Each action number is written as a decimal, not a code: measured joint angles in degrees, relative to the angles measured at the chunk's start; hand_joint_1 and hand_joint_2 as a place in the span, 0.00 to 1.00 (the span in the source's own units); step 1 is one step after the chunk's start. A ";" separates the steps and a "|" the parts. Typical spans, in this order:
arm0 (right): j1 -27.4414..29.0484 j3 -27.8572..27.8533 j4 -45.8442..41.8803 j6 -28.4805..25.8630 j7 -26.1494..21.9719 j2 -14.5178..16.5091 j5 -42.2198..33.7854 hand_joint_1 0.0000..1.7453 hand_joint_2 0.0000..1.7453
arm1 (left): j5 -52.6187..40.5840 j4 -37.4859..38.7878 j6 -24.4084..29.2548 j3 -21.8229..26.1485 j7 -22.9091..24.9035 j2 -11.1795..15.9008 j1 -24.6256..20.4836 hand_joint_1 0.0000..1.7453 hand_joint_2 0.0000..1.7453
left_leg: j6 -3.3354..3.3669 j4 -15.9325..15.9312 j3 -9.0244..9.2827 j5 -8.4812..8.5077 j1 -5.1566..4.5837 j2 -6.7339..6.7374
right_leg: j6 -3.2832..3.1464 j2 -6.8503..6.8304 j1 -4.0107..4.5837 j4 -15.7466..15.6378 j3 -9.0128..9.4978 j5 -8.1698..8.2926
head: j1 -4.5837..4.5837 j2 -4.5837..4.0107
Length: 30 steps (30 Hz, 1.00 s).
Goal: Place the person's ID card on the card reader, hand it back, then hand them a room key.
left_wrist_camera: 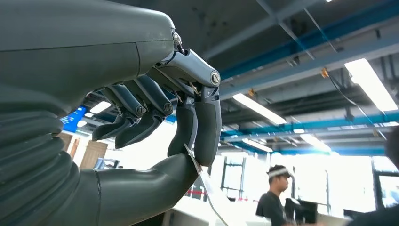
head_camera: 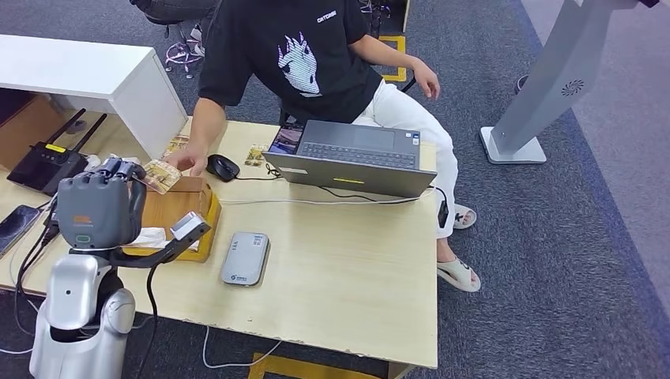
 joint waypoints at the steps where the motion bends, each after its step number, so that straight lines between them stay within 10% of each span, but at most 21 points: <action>1: 0.01 -0.05 0.00 0.01 -0.05 0.00 0.00 0.00 1.00 | 0.01 -0.92 0.00 0.57 -0.12 -0.29 -0.13 1.00 1.00 | 0.00 0.00 0.00 0.00 0.01 0.00 | 0.00 0.00 0.00 0.00 0.00 0.00 | 0.00 -0.01; 11: 0.01 -0.30 -0.01 0.31 -0.28 -0.10 0.94 0.00 1.00 | -0.01 0.80 -3.11 3.14 11.45 6.96 -2.28 1.00 1.00 | -0.12 -0.01 -0.01 0.08 0.03 0.00 | -0.03 0.00 0.02 0.16 -0.10 -0.01 | -0.01 -0.01; 30: 0.03 -0.30 0.00 0.41 -0.42 -0.18 1.01 0.00 1.00 | -0.01 5.23 -3.07 3.14 11.77 10.82 -3.41 1.00 1.00 | -0.12 0.00 -0.03 0.08 0.01 0.01 | -0.03 0.03 0.01 0.16 -0.12 0.00 | 0.00 -0.01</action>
